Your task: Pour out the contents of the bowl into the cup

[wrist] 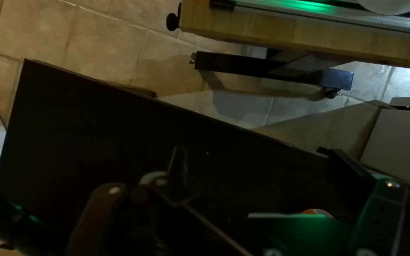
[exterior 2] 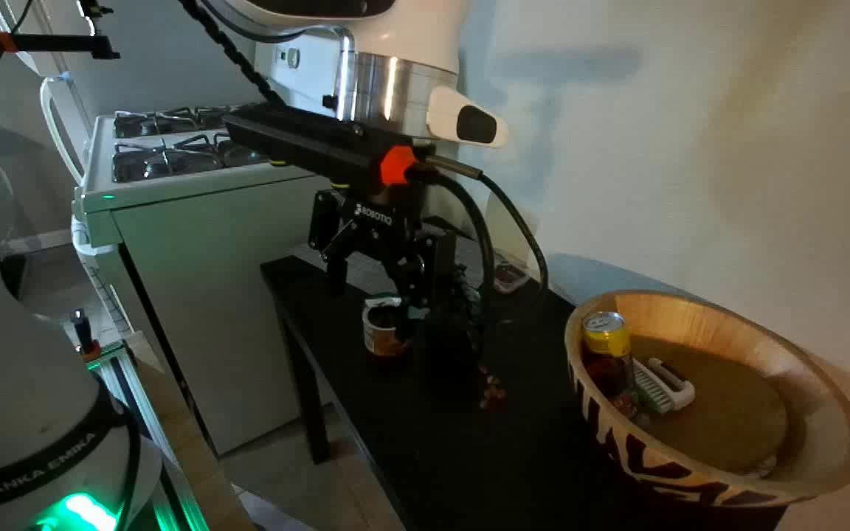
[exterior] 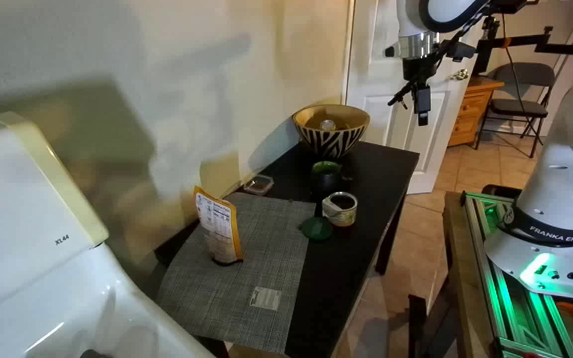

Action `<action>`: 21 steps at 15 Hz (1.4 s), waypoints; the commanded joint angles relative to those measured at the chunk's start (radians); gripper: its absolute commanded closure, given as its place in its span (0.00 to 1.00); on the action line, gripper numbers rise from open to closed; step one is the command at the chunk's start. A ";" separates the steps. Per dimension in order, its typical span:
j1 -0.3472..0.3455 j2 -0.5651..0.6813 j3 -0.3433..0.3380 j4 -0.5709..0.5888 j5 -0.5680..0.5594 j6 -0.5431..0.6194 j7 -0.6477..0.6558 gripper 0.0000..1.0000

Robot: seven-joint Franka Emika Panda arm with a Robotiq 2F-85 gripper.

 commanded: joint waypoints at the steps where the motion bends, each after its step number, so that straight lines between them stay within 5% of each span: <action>1: -0.002 0.000 0.003 0.002 0.002 -0.003 -0.001 0.00; 8: 0.049 0.181 0.098 0.201 0.274 0.149 0.381 0.00; 13: 0.045 0.387 0.167 0.384 0.336 0.329 0.649 0.00; 21: 0.064 0.698 0.175 0.584 0.404 0.438 0.932 0.00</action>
